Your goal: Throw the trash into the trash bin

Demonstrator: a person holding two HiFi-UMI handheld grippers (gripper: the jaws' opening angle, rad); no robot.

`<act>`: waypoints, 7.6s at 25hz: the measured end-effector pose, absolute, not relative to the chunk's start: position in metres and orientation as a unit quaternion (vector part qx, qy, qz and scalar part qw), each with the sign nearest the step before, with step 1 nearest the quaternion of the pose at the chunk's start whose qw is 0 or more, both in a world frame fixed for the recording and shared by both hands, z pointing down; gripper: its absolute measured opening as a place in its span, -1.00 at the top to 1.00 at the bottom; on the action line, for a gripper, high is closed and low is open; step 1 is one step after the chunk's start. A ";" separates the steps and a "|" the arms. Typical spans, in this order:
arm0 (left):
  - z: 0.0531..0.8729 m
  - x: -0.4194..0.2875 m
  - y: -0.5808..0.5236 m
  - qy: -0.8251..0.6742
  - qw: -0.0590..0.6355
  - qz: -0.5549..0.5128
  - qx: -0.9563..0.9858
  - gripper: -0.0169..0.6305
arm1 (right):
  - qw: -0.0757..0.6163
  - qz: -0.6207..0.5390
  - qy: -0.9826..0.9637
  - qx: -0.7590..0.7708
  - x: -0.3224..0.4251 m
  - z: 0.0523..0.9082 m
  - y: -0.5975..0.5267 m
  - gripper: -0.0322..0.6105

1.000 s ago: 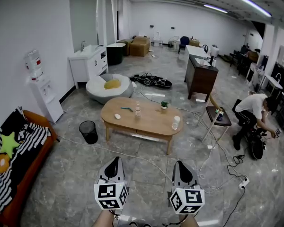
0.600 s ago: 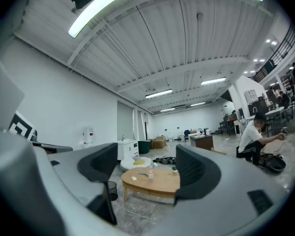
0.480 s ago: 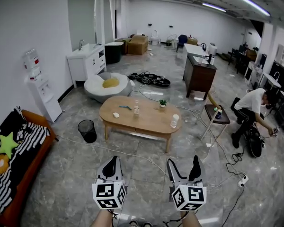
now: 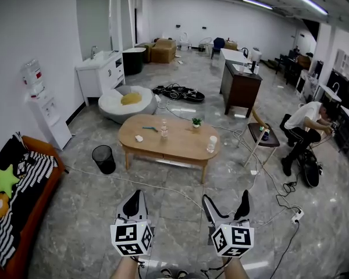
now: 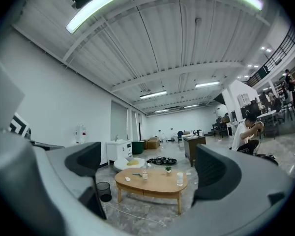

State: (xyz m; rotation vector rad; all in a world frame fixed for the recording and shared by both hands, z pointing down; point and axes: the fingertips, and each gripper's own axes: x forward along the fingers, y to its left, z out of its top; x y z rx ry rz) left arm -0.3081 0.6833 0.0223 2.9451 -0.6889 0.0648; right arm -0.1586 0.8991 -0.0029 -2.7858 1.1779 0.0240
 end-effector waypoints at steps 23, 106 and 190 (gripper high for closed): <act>0.047 -0.228 0.592 -0.230 0.074 0.035 0.970 0.97 | 0.053 -0.019 0.390 -0.919 -0.077 0.023 0.820 -0.92; 0.297 0.204 0.011 -0.269 0.150 0.218 0.926 0.97 | 0.003 -0.239 0.456 -0.857 0.385 0.289 0.194 -0.71; 0.407 -0.073 -0.061 -0.540 0.246 0.151 0.791 0.97 | -0.105 -0.182 0.672 -0.710 0.198 0.354 -0.024 0.31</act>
